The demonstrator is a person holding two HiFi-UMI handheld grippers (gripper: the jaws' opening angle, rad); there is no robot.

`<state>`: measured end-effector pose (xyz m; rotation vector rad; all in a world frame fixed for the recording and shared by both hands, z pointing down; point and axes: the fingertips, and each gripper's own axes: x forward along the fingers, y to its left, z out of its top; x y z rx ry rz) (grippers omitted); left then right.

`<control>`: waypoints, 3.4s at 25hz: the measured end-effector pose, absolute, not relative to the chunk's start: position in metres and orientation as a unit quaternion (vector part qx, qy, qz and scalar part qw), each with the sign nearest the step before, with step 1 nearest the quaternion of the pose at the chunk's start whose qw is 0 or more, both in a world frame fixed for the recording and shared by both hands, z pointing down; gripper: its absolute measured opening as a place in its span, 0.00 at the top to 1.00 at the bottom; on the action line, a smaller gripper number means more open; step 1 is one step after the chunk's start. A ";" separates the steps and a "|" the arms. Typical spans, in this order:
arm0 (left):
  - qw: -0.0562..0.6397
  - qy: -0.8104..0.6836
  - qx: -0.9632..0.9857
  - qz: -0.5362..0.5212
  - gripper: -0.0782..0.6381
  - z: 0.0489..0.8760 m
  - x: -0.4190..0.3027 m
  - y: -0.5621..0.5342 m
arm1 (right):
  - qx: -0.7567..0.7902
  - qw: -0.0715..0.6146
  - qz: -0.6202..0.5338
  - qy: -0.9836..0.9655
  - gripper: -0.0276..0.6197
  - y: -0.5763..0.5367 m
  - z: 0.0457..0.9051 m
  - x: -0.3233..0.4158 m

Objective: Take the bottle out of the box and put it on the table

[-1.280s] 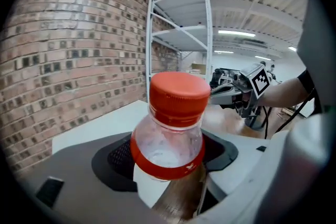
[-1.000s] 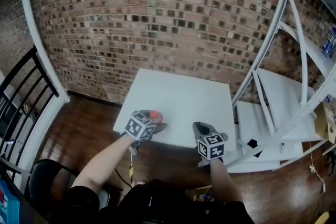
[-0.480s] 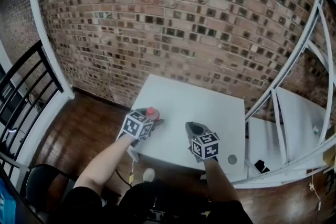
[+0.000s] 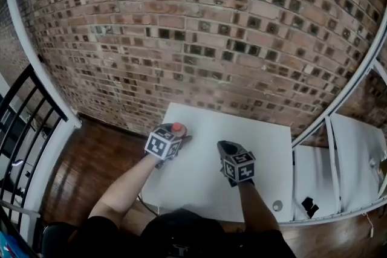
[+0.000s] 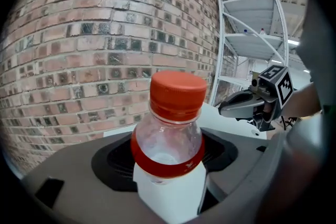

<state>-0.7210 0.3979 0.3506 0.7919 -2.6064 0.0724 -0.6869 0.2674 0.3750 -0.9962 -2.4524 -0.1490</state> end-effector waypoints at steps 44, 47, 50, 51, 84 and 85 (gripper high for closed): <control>0.238 -0.946 0.222 -0.014 0.27 0.416 -0.870 0.409 | -0.335 0.282 -0.051 -0.898 0.95 0.224 0.423 -0.789; 0.210 -0.952 0.214 -0.058 0.29 0.390 -0.859 0.422 | -0.332 0.263 -0.049 -0.905 0.95 0.227 0.405 -0.778; 0.181 -0.959 0.207 -0.066 0.35 0.369 -0.839 0.435 | -0.321 0.252 -0.045 -0.912 0.95 0.225 0.392 -0.762; 0.165 -0.963 0.204 -0.062 0.44 0.361 -0.831 0.440 | -0.316 0.250 -0.044 -0.914 0.95 0.222 0.389 -0.757; -0.073 -0.971 0.208 -0.097 0.89 0.233 -0.529 0.417 | -0.281 0.104 0.020 -0.954 0.95 0.147 0.294 -0.505; -0.075 -0.972 0.200 -0.096 0.89 0.233 -0.513 0.412 | -0.284 0.099 0.017 -0.953 0.95 0.142 0.292 -0.492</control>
